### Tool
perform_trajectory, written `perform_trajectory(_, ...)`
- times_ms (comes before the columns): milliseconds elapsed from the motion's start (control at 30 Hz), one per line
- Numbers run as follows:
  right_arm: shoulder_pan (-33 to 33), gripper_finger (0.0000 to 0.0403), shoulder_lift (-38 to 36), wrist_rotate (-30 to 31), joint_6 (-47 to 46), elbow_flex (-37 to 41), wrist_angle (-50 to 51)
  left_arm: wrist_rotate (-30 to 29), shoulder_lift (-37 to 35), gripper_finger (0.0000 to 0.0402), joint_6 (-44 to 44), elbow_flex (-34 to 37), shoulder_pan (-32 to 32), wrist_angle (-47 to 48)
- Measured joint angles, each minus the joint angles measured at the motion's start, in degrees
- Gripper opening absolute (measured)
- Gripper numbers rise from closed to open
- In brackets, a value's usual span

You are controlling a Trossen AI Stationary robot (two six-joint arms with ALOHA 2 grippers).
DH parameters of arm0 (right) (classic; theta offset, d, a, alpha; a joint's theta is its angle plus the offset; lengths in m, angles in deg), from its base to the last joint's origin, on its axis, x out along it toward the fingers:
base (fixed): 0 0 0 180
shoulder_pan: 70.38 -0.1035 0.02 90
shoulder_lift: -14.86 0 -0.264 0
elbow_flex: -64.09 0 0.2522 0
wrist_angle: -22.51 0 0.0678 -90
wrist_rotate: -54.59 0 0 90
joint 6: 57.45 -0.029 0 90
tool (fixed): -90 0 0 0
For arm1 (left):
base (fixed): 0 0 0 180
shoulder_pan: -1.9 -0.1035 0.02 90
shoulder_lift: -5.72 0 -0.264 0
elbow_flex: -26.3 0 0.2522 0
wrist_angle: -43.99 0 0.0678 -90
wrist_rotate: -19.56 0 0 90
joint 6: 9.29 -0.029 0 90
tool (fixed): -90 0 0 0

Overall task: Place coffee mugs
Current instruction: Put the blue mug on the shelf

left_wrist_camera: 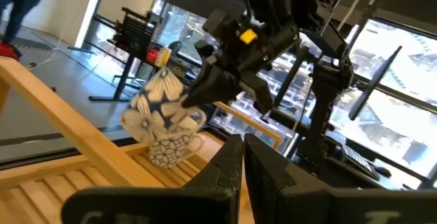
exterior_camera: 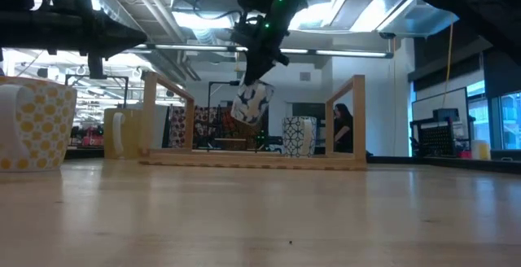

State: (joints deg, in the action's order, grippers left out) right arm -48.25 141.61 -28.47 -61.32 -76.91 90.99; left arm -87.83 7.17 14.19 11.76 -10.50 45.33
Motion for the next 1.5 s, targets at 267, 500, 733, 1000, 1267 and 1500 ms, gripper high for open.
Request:
perform_trajectory(267, 3.98, 0.0001, -0.06, -1.56, 0.32, 2.78, -1.91, -1.34, -0.01, 0.0009, 0.02, 0.0, -0.01, 0.0)
perform_trajectory(500, 4.69, 0.0001, -0.06, -1.96, 0.39, 6.57, -2.95, -1.33, 0.0, 0.0009, 0.02, 0.0, -0.02, 0.0)
perform_trajectory(733, 4.57, 0.0001, -0.06, -2.89, 0.69, 10.28, -4.77, -1.39, -0.02, 0.0009, 0.02, 0.0, -0.01, 0.0)
perform_trajectory(1000, 4.55, 0.0001, -0.06, -2.91, 0.67, 10.78, -5.02, -1.44, 0.0, 0.0009, 0.04, 0.0, -0.02, -0.02)
perform_trajectory(1267, 4.52, 0.0001, 0.31, -2.12, -2.07, 10.78, -4.78, -1.46, 0.0, 0.0009, 0.06, 0.0, 0.0, -0.02)
perform_trajectory(1500, 4.9, 0.0001, 1.52, -2.0, -4.75, 10.78, -1.71, -1.48, 0.0, 0.0009, 0.07, 0.0, -0.01, -0.11)
